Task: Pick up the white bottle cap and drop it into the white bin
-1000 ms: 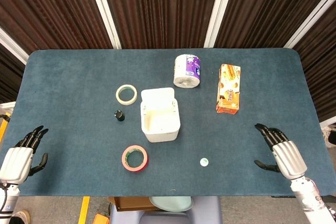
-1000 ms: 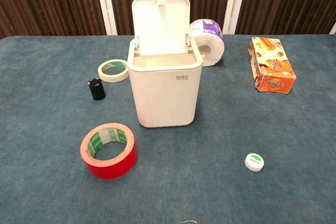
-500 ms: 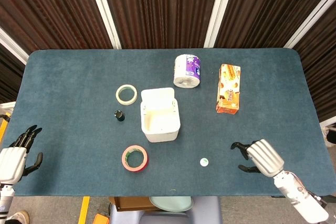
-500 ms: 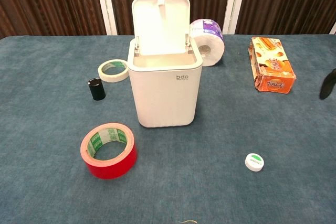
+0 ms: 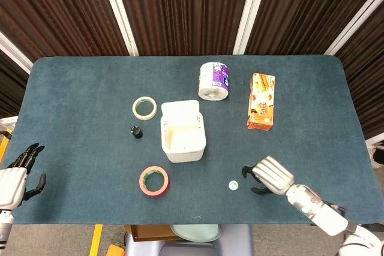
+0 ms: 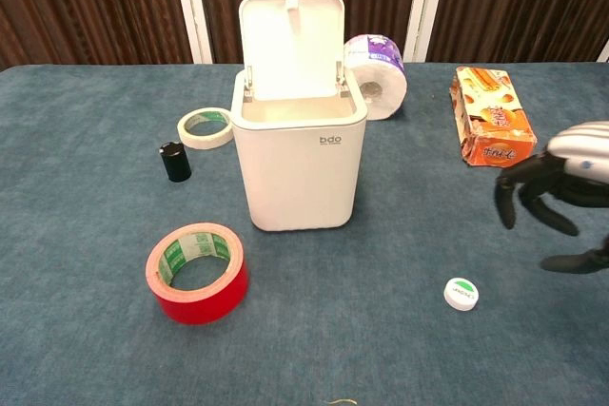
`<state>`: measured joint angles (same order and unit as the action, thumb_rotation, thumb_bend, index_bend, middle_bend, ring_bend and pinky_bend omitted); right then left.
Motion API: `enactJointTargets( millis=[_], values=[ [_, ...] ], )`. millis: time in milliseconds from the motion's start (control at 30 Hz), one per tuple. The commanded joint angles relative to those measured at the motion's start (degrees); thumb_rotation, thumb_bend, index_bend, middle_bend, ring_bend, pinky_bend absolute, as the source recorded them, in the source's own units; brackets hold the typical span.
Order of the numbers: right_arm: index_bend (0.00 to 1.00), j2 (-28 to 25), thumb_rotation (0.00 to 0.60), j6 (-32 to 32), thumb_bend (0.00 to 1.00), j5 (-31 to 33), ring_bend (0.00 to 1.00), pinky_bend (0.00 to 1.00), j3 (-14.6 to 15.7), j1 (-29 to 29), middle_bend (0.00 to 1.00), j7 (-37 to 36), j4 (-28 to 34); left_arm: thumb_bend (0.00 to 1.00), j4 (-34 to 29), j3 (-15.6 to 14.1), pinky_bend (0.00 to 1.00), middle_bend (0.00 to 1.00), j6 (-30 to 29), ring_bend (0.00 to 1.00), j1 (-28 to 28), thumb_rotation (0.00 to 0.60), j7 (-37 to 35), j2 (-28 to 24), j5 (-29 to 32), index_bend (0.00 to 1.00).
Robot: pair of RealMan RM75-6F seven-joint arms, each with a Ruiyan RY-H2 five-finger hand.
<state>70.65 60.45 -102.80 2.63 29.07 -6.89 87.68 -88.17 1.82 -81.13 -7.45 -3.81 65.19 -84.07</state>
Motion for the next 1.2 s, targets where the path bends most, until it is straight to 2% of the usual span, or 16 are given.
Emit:
enactJointTargets(
  millis=[33,567,1200],
  values=[
    [0.6,1.7,0.6,-1.8,0.32,1.4,0.98,0.96,-0.4,1.3,0.83,-0.9,-1.4,0.5,-0.1,0.0,0.4,0.08,0.1,0.19,0.0,0.6,-0.1,-0.1,0.1,0.11],
    [0.56,8.9,0.6,-8.9,0.32,5.4,0.98,0.96,0.4,5.9,0.83,-1.8,-7.9,0.5,-0.9,0.5,0.4,0.08,0.8,0.19,0.2,0.6,0.7,-0.6,1.8,0.12],
    [0.56,13.0,0.6,-9.6,0.32,4.8,0.98,0.95,3.1,8.7,0.83,-6.8,-12.6,0.5,-1.5,0.7,0.4,0.08,1.2,0.19,0.3,0.6,1.7,-0.8,2.5,0.13]
  ],
)
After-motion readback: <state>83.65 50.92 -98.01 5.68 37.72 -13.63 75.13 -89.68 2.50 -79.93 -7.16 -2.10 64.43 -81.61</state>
